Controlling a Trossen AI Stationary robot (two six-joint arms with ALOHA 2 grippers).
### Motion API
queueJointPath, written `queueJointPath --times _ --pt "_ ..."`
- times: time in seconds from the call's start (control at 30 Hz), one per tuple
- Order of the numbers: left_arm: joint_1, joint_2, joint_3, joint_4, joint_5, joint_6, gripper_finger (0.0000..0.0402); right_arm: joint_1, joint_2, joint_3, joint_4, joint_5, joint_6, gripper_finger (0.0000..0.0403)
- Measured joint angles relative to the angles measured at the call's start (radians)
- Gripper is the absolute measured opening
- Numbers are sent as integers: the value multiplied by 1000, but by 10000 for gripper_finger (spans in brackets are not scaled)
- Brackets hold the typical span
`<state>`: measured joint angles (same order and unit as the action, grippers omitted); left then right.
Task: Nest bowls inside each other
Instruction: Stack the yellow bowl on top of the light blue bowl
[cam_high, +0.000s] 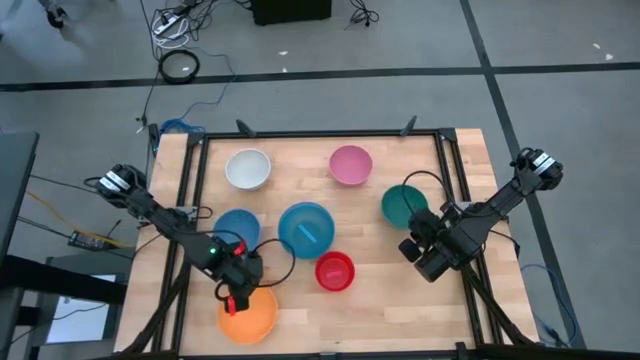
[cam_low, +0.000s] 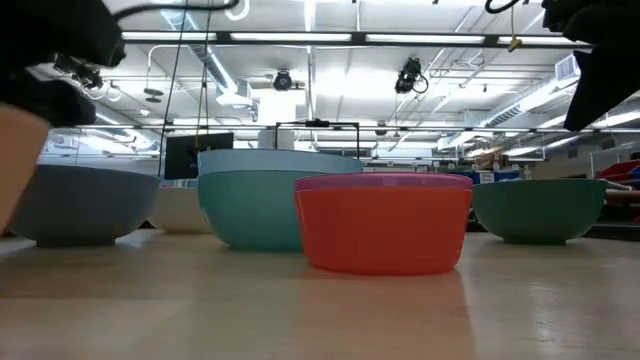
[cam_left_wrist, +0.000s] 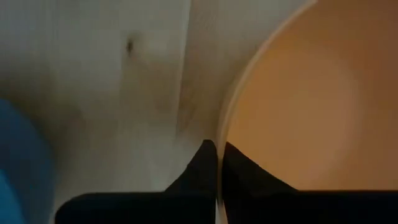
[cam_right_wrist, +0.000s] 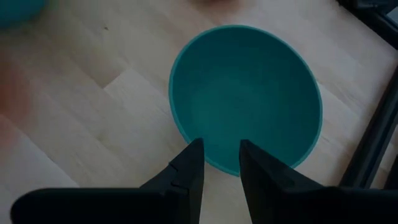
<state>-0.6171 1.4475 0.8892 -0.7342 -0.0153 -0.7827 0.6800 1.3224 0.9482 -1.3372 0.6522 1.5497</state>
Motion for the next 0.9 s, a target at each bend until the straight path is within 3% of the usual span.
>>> queueJointPath --times 0.23,0.4,0.47,0.6,0.77,0.9 --pt "54 -8 194 -7 -295 186 8 0 0 0 -2 41 -1 89" --pt "164 -10 357 -85 -541 367 8 -1 0 0 -3 62 -1 89" --pt "229 -11 377 -99 -589 429 8 -1 0 0 -4 63 -1 89" --pt "362 -3 367 -63 -570 552 8 -1 0 0 -4 64 -1 89" --pt "511 32 349 -33 -353 573 7 -1 0 0 1 64 0 89" --pt "554 70 349 -8 -296 573 23 -1 0 0 5 64 1 89"
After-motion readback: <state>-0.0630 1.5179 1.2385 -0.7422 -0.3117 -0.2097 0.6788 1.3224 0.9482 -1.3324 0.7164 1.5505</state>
